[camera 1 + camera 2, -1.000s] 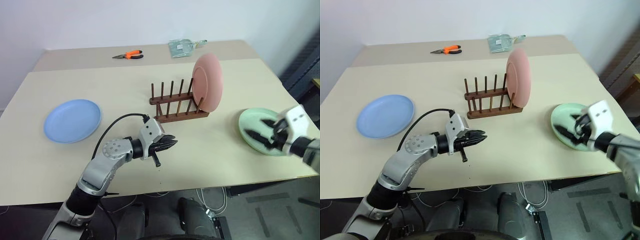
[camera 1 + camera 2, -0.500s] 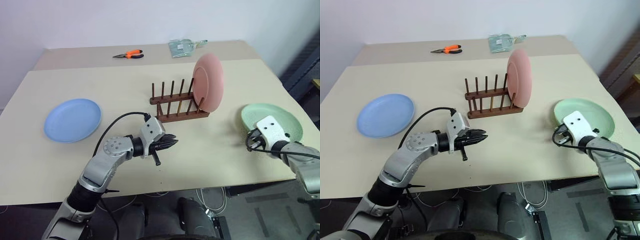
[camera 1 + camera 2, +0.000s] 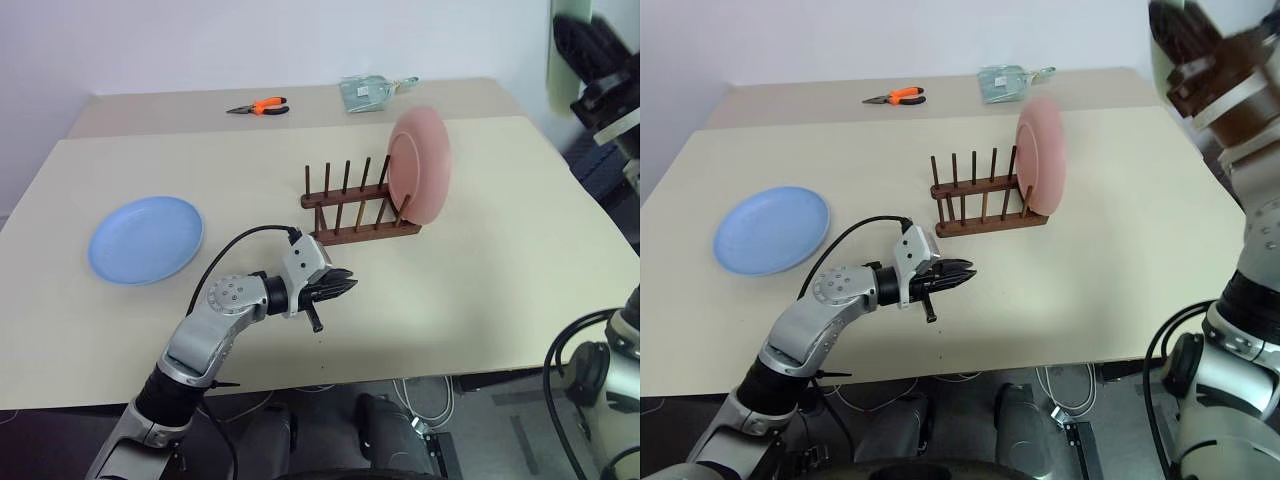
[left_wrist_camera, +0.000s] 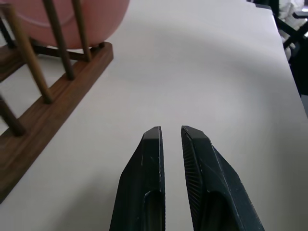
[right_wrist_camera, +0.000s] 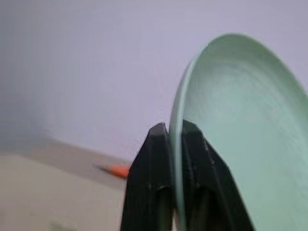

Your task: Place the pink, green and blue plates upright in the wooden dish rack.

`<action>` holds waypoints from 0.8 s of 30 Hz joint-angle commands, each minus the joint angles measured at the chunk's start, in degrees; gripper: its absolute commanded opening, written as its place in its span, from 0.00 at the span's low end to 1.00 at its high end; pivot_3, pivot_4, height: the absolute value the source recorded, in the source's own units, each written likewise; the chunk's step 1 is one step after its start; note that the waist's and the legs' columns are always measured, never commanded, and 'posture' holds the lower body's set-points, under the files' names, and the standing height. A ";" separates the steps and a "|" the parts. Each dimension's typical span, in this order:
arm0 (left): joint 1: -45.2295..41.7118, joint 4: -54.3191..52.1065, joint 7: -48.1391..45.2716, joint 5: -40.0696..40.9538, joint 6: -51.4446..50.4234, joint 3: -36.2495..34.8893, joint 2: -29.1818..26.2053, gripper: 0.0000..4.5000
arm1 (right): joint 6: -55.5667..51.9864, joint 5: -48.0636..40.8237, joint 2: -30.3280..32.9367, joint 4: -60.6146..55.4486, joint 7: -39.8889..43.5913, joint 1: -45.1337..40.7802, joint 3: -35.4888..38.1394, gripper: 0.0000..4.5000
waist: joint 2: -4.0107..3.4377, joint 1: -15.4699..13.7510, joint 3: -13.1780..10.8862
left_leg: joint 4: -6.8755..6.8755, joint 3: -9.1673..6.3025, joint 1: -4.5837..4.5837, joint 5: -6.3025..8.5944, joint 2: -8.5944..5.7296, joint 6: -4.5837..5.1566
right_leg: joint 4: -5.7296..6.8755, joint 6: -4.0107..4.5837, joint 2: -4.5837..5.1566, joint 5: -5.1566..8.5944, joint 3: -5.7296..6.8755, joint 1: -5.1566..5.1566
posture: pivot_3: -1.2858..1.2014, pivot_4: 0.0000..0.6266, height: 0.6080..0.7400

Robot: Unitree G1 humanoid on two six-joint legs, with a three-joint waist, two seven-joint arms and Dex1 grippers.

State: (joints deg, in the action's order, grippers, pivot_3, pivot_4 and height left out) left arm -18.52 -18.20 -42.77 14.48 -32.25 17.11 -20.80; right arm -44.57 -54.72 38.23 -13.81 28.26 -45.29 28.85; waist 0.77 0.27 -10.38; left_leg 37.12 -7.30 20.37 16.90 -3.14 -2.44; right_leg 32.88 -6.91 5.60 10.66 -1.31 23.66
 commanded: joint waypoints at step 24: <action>0.32 -3.06 1.42 1.79 -0.31 -1.04 -0.18 0.13 | -8.34 -16.43 -18.69 18.00 -21.96 -5.07 -10.10 0.31 | -0.07 0.60 0.00 | -0.03 0.07 0.07 -0.01 -0.03 0.00 | 0.22 -0.02 -0.01 -0.03 -0.04 0.27 | 0.52 0.24 1.00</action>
State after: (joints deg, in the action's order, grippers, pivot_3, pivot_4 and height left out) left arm -18.13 -18.68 -41.07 14.79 -32.34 17.06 -21.08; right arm -54.21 -71.73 19.10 5.51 5.18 -47.68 18.40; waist 0.70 0.87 -10.38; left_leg 37.08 -7.23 20.45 16.88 -3.17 -2.44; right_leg 33.10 -6.94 5.59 10.63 -1.35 23.93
